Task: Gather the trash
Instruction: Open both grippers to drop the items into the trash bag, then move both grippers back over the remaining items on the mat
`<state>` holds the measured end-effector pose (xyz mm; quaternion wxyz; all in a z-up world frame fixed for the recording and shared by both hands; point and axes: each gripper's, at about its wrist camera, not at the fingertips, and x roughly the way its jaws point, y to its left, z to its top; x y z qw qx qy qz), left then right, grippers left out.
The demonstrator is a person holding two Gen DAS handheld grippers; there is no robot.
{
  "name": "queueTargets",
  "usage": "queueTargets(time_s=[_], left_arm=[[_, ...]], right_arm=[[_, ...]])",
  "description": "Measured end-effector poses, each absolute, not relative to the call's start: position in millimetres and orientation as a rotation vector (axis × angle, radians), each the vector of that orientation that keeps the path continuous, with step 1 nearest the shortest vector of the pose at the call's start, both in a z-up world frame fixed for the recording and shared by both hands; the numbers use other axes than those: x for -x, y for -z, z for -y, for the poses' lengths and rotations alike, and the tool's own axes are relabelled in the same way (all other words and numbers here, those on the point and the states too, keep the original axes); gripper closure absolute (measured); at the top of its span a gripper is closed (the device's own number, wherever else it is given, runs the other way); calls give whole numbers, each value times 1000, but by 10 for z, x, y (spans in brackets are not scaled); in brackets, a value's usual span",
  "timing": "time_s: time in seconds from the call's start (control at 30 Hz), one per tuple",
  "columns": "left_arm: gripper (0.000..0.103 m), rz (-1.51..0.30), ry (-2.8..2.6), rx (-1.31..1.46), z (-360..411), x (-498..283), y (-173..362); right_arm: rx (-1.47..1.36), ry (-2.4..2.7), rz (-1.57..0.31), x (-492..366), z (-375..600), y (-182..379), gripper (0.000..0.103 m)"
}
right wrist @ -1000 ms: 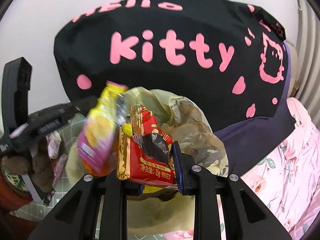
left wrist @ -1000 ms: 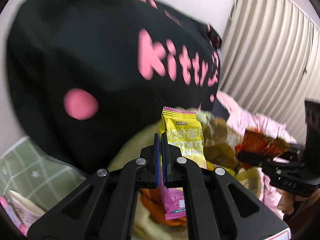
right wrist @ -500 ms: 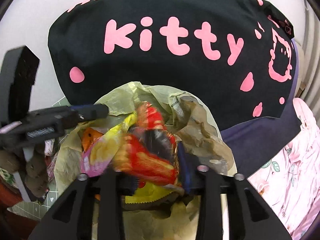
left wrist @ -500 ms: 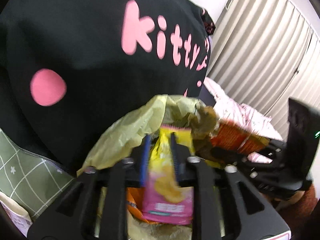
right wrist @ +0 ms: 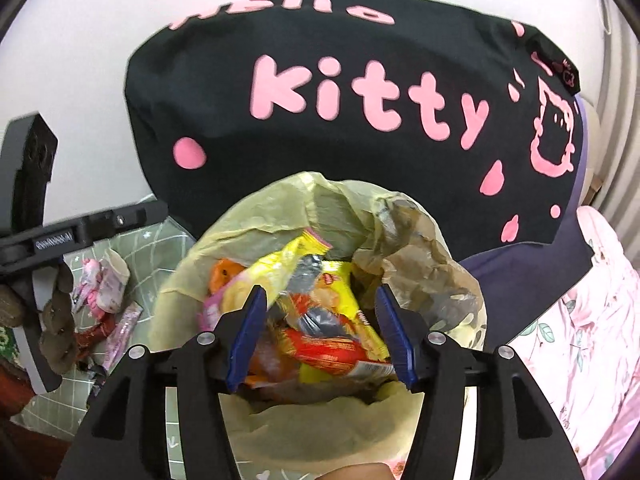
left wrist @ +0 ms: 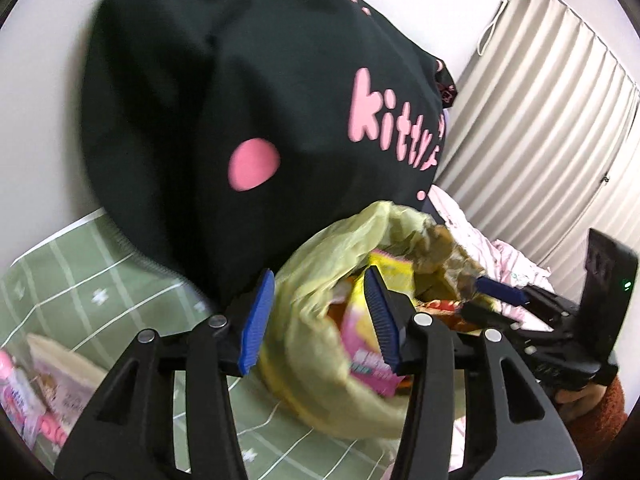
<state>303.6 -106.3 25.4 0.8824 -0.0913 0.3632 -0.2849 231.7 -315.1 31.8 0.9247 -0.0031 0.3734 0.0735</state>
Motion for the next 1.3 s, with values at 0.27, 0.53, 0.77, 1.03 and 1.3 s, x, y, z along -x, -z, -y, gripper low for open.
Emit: queueTargets(time_s=[0.27, 0.53, 0.77, 1.03, 1.3], left_arm=[[57, -774, 486, 224, 505, -2828, -81], [57, -796, 307, 301, -293, -2587, 122], [56, -796, 140, 341, -918, -2338, 279], [54, -791, -66, 382, -1555, -1878, 445], [51, -815, -381, 484, -2136, -1230, 639]], right_arm=[[-5, -160, -723, -2144, 2912, -392, 50], [15, -256, -702, -2111, 2452, -368, 50], [40, -374, -716, -2222, 1934, -210, 50], [127, -463, -762, -2386, 1345, 80, 50], [187, -516, -795, -2546, 978, 282, 50]])
